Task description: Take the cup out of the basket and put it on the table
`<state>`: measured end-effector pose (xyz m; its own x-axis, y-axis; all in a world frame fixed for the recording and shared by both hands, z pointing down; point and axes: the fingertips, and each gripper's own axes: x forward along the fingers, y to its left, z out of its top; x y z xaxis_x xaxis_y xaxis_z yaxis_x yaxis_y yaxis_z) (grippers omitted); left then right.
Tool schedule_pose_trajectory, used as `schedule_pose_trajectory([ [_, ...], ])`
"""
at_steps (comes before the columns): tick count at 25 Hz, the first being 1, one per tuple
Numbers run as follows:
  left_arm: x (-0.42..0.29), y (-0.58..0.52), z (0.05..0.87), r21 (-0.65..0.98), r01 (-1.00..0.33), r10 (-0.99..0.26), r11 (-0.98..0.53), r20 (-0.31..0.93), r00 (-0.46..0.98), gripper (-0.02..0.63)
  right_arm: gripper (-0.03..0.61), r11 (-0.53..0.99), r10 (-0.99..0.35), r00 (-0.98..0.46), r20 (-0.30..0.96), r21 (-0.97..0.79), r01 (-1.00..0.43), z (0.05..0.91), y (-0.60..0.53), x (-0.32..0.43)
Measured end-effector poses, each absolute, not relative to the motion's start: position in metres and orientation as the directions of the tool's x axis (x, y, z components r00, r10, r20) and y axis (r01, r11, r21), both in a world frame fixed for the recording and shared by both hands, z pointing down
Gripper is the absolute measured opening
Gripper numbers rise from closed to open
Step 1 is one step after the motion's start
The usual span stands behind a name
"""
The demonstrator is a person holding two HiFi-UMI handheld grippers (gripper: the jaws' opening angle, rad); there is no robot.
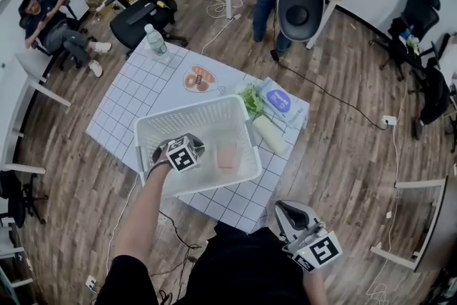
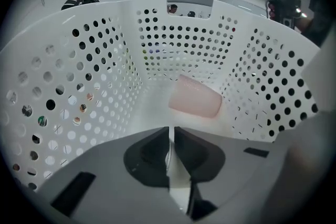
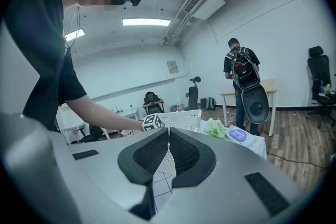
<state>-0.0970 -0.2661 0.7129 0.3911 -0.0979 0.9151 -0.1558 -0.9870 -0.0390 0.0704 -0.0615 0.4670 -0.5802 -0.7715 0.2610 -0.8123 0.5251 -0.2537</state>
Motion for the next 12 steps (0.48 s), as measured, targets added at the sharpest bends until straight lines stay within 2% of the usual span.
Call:
schedule_pose_trajectory([
  [4, -0.097, -0.259, 0.709, -0.028, -0.139, -0.082, -0.99, 0.915, 0.396, 0.028, 0.026, 0.531, -0.769, -0.585, 0.257, -0.252, -0.809, 0.467, -0.06, 0.068],
  [12, -0.098, -0.256, 0.693, -0.127, -0.115, -0.164, -0.985, 0.892, 0.421, 0.017, 0.026, 0.547, -0.76, -0.601, 0.249, -0.256, -0.797, 0.465, -0.059, 0.065],
])
